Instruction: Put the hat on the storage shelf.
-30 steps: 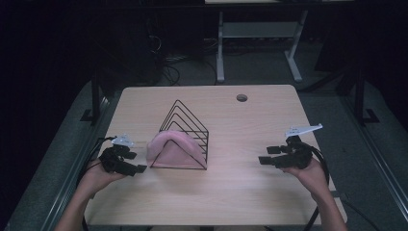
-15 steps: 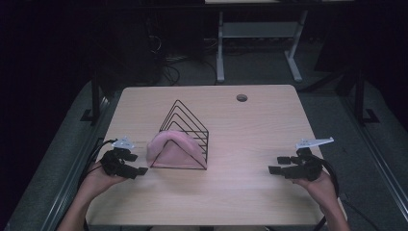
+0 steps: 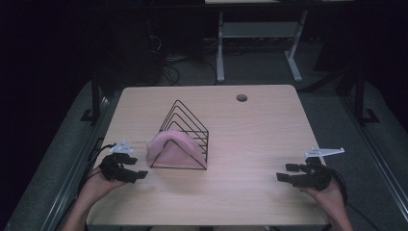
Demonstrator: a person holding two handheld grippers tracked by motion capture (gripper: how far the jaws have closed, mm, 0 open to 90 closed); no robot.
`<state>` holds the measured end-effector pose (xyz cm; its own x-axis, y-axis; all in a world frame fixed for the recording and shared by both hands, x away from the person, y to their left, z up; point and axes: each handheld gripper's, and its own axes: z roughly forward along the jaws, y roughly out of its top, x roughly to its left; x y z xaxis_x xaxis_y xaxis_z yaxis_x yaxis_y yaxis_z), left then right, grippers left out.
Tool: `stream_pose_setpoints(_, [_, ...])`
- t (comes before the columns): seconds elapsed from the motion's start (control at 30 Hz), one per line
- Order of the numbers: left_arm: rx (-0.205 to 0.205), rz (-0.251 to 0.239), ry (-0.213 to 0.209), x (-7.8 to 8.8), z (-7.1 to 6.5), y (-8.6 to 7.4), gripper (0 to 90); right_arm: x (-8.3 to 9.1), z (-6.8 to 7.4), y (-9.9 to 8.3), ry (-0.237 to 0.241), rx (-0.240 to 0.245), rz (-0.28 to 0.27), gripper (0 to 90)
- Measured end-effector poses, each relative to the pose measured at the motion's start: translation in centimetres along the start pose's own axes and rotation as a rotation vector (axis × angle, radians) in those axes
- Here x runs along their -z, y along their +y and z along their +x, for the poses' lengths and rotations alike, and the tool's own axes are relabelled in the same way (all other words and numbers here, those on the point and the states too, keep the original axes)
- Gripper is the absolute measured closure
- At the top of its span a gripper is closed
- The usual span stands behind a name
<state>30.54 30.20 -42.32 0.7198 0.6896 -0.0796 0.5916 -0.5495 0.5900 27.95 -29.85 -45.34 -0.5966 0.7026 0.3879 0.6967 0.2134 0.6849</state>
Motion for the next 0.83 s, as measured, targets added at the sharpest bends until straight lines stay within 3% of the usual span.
stream_pose_setpoints(0.33, [0.03,-0.043,0.008,-0.1,-0.8,-1.4,27.7,0.8,-0.2,-2.4,-0.017,-0.021,-0.017,27.0])
stream_pose_setpoints(0.6, [0.035,-0.069,0.011,-0.5,-1.5,-1.9,27.3,1.9,0.7,-3.4,-0.042,-0.017,-0.042,25.2])
stream_pose_setpoints(0.83, [0.023,-0.083,0.041,-0.6,-2.2,-2.3,27.3,2.4,1.8,-4.6,-0.056,-0.008,-0.062,22.1])
